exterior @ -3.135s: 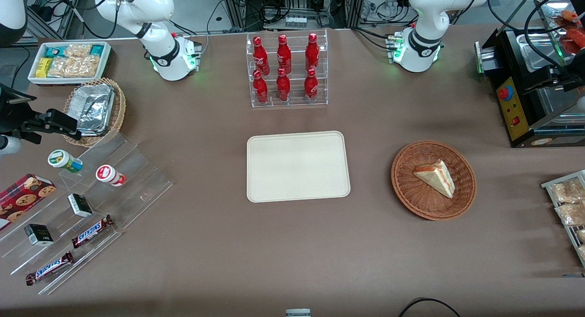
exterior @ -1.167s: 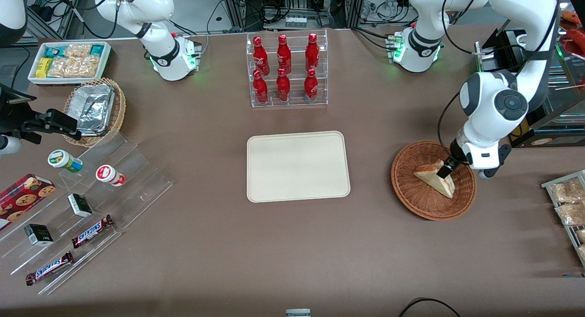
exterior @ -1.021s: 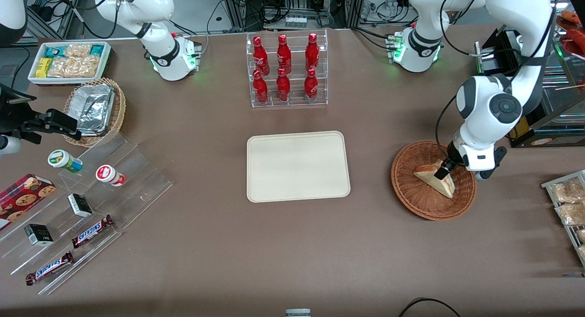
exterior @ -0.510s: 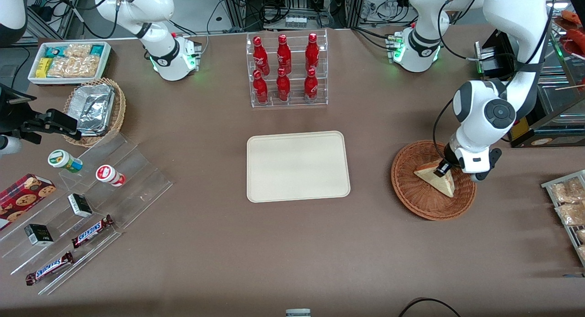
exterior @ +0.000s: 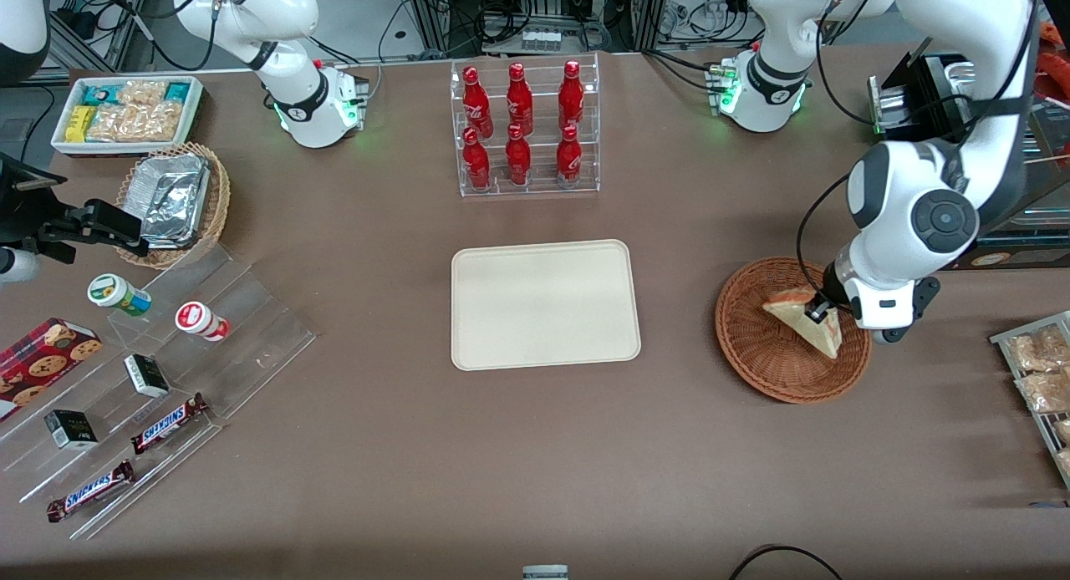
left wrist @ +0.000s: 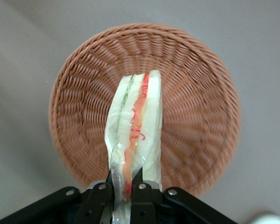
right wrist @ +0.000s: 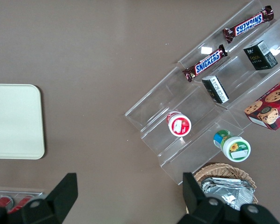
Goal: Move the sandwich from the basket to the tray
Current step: 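Lift the sandwich and carry it with the left gripper over the tray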
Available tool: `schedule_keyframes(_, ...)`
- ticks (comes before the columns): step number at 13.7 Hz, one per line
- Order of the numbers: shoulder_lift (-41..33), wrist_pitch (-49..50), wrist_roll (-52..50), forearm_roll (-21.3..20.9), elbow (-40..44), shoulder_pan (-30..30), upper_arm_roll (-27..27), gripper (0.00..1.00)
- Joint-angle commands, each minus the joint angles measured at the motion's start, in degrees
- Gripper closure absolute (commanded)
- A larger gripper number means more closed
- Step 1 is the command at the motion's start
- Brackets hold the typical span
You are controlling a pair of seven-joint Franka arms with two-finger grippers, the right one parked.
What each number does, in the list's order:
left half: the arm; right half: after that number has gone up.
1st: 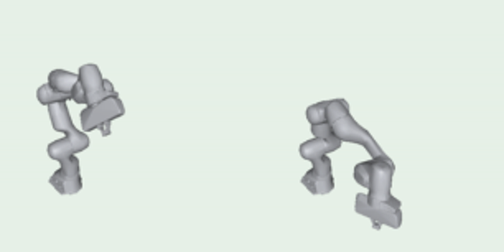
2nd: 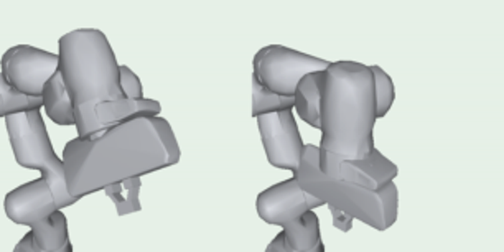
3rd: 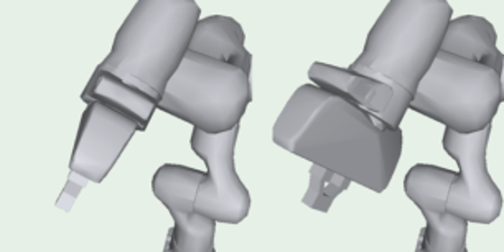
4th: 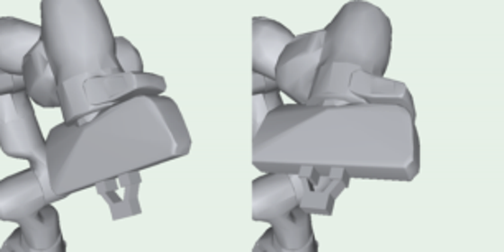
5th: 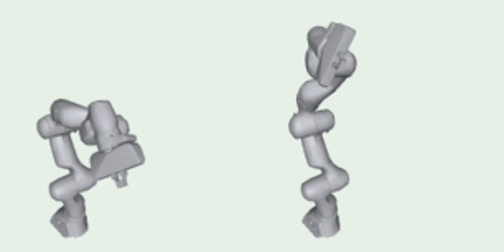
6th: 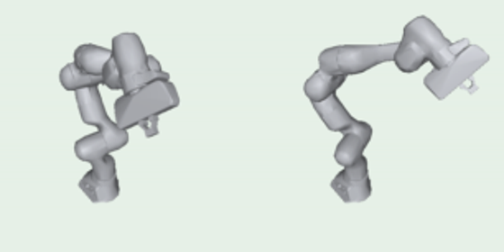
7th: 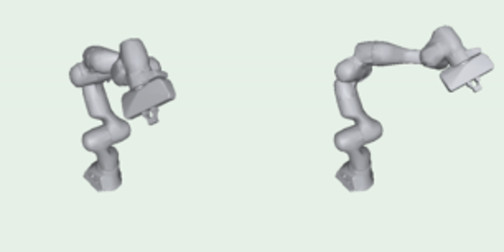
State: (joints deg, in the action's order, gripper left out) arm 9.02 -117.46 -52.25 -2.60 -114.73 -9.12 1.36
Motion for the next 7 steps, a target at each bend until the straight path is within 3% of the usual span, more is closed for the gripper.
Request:
schedule_keyframes(1, 0.1, 11.4, 0.5, -0.8, 9.8, -5.8, 0.4, 1.00)
schedule_keyframes(5, 3.5, 14.5, 0.4, -0.8, 15.7, -17.7, 0.4, 1.00)
schedule_keyframes(7, 8.7, 14.5, 0.3, -0.9, 20.2, -23.5, 0.4, 1.00)
